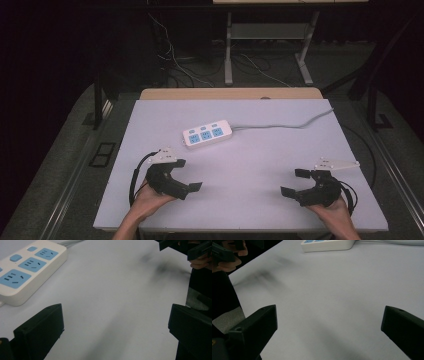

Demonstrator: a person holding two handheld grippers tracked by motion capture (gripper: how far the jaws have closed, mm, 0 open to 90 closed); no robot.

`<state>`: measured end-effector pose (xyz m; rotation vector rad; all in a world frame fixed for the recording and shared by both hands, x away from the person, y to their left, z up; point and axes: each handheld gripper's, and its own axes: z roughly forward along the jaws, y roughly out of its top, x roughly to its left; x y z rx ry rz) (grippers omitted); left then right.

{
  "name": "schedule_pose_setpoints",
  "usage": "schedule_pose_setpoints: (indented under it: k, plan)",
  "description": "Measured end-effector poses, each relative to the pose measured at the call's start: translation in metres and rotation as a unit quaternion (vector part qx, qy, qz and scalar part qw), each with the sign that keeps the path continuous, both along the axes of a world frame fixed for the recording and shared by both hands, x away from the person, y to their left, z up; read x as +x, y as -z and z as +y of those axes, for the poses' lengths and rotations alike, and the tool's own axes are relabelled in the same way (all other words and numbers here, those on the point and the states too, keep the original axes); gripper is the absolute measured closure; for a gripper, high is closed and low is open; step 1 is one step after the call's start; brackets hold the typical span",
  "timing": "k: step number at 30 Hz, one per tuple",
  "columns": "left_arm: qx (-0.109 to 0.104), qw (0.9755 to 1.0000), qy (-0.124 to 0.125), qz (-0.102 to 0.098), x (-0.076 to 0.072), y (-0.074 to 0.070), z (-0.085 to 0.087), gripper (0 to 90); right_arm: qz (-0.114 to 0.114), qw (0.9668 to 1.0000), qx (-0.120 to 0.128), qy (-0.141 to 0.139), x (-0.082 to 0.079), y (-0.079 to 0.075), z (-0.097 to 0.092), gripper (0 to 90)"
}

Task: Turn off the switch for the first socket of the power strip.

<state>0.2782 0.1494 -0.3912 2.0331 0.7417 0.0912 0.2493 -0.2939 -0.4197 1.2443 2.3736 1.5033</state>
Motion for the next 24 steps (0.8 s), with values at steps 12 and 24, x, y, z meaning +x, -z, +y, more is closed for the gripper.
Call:
schedule_pose_setpoints:
  k: [12,24]
  plan:
    - [0.02,0.9997,0.016,-0.003,0.017,-0.013,-0.011,0.0,-0.002,1.0,0.0,0.004,-0.001,0.0,0.0,0.4]
    - [0.034,0.999,0.027,-0.015,0.039,-0.03,-0.024,0.0,-0.001,1.0,-0.001,0.006,-0.001,0.0,-0.001,0.4]
